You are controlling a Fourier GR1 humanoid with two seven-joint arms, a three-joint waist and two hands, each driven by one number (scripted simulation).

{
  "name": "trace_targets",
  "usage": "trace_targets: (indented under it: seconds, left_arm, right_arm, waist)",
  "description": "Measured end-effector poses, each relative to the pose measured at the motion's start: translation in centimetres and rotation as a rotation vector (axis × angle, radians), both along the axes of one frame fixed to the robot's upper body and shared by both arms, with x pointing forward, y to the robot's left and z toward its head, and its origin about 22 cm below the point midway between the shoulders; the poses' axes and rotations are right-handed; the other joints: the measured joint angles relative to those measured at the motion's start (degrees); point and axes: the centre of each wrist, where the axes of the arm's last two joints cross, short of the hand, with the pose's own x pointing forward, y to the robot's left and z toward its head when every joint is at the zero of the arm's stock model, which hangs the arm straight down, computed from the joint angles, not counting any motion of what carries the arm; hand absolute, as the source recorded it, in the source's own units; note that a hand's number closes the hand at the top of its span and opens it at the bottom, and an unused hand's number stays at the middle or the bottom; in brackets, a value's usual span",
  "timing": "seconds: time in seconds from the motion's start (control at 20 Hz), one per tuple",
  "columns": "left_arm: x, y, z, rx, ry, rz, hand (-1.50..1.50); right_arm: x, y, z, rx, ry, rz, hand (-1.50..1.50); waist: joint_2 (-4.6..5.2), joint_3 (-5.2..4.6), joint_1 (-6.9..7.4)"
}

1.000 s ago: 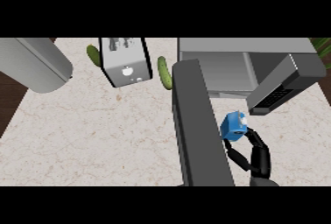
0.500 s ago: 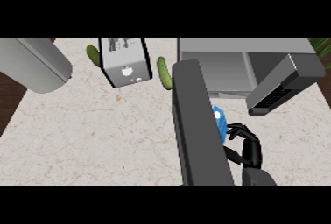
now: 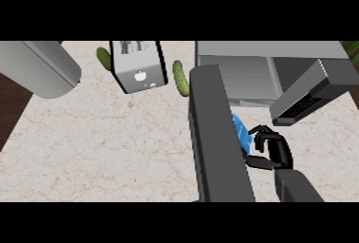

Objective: Pick up the milk, place it into the microwave and close the microwave

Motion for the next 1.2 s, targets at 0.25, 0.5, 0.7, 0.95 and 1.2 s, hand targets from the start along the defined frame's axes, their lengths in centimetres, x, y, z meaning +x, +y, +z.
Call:
trace_targets:
  seconds: [0.25, 0.5, 0.7, 0.95, 1.2]
  left_arm:
    - [-0.1, 0.6, 0.2, 0.010, 0.000, -0.003, -1.50]
    - [0.0, 0.8, 0.5, 0.010, 0.005, -0.009, -1.50]
    - [0.2, 1.0, 0.6, 0.009, 0.000, -0.016, -1.50]
    - [0.8, 0.9, 0.9, 0.006, -0.007, -0.032, -1.50]
    - [1.4, 0.8, 1.0, 0.008, -0.018, -0.054, -1.50]
  right_arm:
    - [2.3, 0.2, 1.4, -0.033, -0.023, 0.064, 1.50]
    - [4.9, 0.4, 3.3, -0.059, -0.053, 0.083, 1.50]
    - [7.2, 0.7, 5.3, -0.074, -0.086, 0.086, 1.50]
    - [10.1, 0.2, 8.5, -0.109, -0.095, 0.077, 1.50]
    - [12.4, 0.3, 11.5, -0.150, -0.086, 0.058, 1.50]
  waist:
    - [0.06, 0.00, 0.10]
    - [0.10, 0.00, 0.22]
    - [0.27, 0.00, 0.59]
    - [0.69, 0.05, 1.39]
    - [1.19, 0.08, 2.42]
